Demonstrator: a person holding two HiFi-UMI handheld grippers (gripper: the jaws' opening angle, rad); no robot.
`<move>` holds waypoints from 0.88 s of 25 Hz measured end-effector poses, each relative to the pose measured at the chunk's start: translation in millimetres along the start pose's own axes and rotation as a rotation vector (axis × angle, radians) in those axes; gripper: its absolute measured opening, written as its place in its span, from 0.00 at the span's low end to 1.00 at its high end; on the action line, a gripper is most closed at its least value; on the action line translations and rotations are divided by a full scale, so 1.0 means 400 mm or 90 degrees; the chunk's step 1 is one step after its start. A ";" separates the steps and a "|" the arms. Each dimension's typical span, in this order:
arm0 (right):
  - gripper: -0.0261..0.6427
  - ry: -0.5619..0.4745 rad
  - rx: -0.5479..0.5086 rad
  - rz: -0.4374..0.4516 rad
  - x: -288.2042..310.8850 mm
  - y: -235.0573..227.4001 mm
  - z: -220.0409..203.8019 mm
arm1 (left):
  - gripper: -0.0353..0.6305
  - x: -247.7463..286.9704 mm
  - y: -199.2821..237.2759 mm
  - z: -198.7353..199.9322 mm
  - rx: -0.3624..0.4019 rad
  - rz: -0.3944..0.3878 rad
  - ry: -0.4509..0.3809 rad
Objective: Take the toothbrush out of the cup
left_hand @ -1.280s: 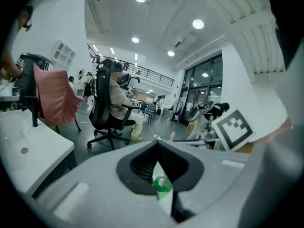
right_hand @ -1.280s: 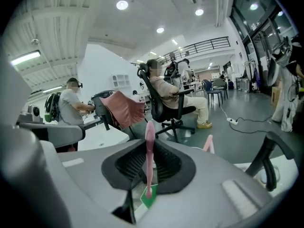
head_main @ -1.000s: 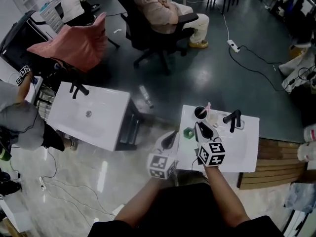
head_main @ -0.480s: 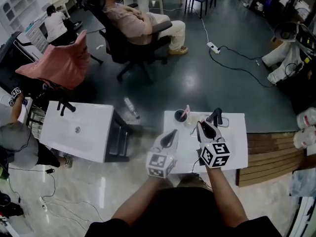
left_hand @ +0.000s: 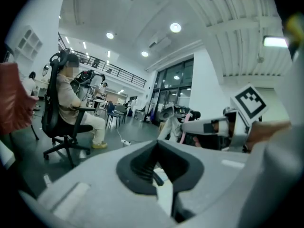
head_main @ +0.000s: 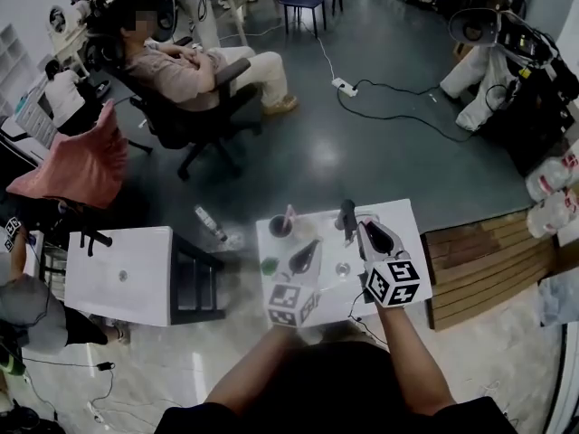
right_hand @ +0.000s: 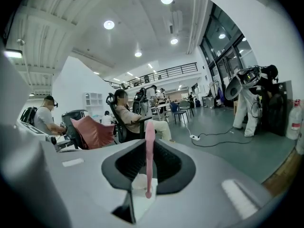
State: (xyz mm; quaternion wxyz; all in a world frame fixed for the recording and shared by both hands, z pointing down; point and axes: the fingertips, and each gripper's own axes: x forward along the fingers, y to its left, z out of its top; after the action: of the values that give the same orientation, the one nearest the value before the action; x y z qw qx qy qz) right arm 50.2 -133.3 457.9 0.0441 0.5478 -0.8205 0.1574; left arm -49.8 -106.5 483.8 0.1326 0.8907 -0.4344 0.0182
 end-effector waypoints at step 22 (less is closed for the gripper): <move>0.11 0.020 0.072 -0.087 -0.126 -0.622 -0.107 | 0.06 0.398 -0.367 -0.098 0.003 -0.057 0.050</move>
State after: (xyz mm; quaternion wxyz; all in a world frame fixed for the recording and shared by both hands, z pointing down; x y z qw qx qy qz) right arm 293.0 -162.5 538.2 0.0368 0.6017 -0.7701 0.2085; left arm 166.8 -132.9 512.7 0.1485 0.9080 -0.3888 0.0482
